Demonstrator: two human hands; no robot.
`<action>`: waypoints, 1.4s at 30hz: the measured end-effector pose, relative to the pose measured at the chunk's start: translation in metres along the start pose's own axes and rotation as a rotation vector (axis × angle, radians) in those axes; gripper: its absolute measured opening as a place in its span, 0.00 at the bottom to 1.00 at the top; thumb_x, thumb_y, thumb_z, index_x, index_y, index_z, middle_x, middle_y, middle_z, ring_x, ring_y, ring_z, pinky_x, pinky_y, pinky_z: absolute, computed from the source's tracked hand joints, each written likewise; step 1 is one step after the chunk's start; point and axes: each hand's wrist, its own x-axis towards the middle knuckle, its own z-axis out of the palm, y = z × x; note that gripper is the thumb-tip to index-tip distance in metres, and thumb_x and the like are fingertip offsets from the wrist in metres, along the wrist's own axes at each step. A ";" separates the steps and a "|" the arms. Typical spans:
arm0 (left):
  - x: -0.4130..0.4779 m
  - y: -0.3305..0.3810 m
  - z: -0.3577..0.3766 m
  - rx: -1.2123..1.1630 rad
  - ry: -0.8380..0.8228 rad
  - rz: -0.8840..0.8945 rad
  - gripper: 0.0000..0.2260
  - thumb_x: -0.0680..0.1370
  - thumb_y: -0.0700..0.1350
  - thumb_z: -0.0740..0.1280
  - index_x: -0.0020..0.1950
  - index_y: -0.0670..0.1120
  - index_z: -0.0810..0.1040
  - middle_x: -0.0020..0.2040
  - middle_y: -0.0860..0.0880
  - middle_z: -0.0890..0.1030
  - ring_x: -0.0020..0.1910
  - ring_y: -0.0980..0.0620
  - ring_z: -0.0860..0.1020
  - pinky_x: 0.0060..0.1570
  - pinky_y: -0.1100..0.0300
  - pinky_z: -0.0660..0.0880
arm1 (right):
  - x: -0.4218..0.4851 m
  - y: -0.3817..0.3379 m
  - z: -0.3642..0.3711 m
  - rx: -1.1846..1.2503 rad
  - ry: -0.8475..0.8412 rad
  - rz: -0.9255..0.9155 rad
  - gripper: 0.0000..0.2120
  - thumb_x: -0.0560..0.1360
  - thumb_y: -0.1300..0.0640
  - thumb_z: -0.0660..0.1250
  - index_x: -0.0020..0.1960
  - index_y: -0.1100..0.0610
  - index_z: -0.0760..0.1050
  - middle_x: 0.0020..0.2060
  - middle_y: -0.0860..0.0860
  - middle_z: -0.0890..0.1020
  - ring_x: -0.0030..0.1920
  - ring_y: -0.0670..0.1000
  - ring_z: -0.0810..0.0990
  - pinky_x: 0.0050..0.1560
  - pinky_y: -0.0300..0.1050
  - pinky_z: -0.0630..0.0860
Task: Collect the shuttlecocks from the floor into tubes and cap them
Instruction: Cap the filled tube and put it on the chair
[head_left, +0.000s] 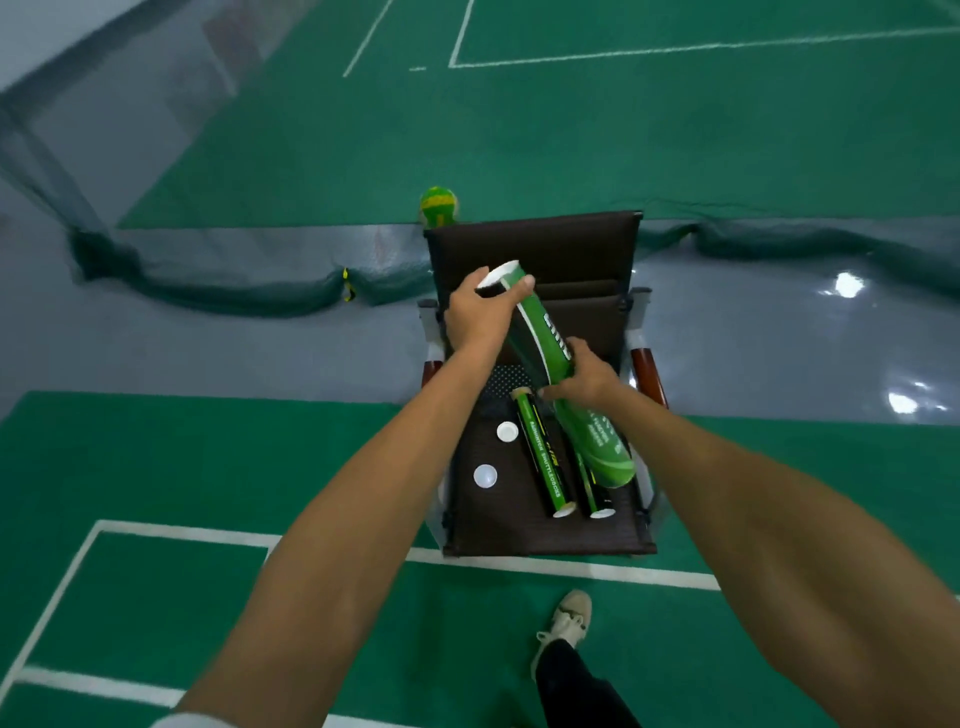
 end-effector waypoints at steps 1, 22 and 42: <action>0.012 0.005 0.007 -0.062 -0.013 -0.054 0.36 0.68 0.61 0.81 0.73 0.51 0.76 0.66 0.47 0.80 0.61 0.47 0.80 0.62 0.47 0.80 | 0.013 0.004 -0.010 -0.037 0.021 0.033 0.47 0.66 0.53 0.82 0.76 0.55 0.59 0.66 0.57 0.76 0.65 0.60 0.76 0.64 0.54 0.74; 0.088 -0.128 0.175 0.190 -0.614 -0.451 0.24 0.81 0.50 0.71 0.75 0.43 0.71 0.64 0.43 0.81 0.54 0.42 0.83 0.45 0.55 0.77 | 0.150 0.089 -0.034 -0.067 0.080 0.471 0.44 0.67 0.38 0.78 0.73 0.60 0.67 0.65 0.58 0.77 0.62 0.60 0.78 0.60 0.54 0.78; 0.151 -0.349 0.312 0.529 -0.843 -0.471 0.25 0.81 0.58 0.68 0.74 0.45 0.72 0.65 0.44 0.79 0.59 0.41 0.81 0.51 0.47 0.83 | 0.294 0.278 0.065 -0.186 0.112 0.801 0.40 0.69 0.35 0.74 0.69 0.59 0.68 0.63 0.56 0.78 0.61 0.58 0.79 0.56 0.52 0.77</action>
